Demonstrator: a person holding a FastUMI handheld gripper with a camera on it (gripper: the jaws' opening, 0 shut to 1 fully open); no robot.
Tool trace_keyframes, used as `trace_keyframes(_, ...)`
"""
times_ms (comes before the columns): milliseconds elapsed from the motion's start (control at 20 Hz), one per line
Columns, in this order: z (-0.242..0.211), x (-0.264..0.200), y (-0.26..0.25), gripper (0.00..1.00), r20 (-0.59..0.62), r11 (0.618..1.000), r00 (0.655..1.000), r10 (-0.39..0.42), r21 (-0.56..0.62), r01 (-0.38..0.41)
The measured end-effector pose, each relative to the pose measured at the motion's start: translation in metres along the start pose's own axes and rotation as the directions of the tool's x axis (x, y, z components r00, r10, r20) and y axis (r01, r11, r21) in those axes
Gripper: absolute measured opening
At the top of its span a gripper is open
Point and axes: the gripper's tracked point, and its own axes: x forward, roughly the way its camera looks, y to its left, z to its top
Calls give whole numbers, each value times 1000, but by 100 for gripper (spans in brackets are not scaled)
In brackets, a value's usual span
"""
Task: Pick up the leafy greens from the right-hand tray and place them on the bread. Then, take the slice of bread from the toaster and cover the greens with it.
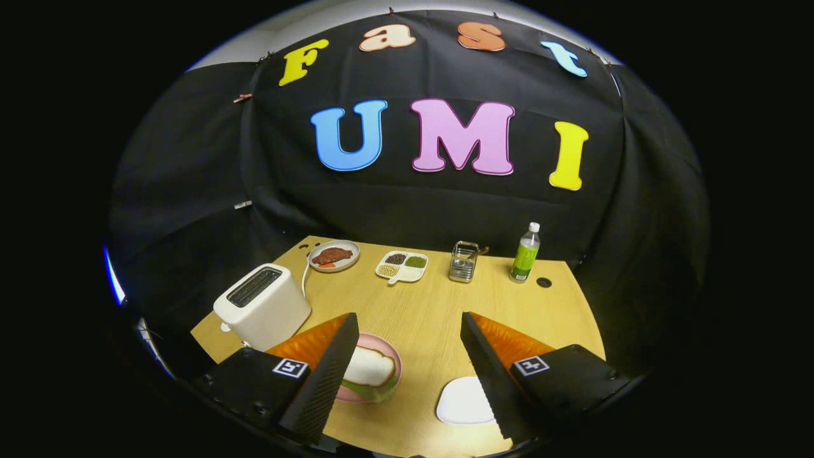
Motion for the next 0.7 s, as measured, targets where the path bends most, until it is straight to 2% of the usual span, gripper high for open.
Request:
trace_keyframes(300,5,-31,-19,100,69,1000,998,-3,-24,5)
trace_keyframes(700,-13,-41,-32,100,43,1000,999,3,-26,-2)
